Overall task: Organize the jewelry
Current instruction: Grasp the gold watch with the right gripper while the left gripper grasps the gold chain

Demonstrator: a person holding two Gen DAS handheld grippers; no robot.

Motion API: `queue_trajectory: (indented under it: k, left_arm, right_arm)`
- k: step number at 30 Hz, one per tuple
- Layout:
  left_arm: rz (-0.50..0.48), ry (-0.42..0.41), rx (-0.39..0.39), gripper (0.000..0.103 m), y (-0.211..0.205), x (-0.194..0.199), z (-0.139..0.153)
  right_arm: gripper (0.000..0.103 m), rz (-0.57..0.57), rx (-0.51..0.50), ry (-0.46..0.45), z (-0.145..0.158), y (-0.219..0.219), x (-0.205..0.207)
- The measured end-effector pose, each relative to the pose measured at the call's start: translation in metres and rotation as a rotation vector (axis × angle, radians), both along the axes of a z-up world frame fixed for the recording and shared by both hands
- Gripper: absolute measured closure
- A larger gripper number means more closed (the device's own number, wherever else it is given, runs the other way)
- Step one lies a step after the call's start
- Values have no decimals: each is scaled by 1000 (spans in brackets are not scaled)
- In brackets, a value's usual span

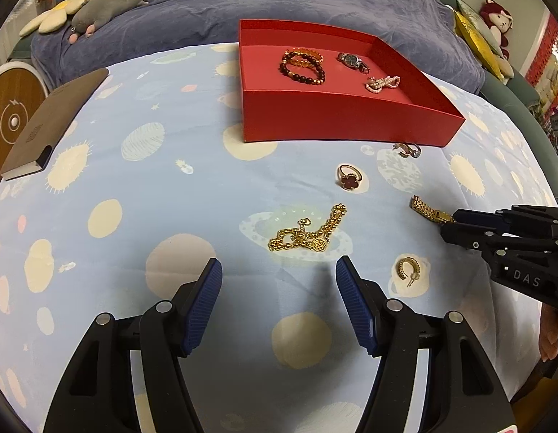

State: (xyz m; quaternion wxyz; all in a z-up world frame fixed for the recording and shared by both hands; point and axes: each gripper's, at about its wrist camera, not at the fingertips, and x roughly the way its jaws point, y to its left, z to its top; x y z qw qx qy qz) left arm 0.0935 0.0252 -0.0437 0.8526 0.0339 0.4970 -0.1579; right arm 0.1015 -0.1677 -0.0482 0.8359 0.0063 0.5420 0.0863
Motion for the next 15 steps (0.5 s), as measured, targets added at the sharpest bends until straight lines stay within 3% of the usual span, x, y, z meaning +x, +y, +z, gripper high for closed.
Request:
queue_trajectory:
  k: [7, 15]
  left_arm:
    - [-4, -12, -39, 41, -7, 5, -4]
    - [-41, -60, -19, 64, -21, 5, -6]
  right_arm:
    - [81, -5, 21, 0, 6, -7, -8]
    - [81, -18, 28, 6, 7, -14, -12]
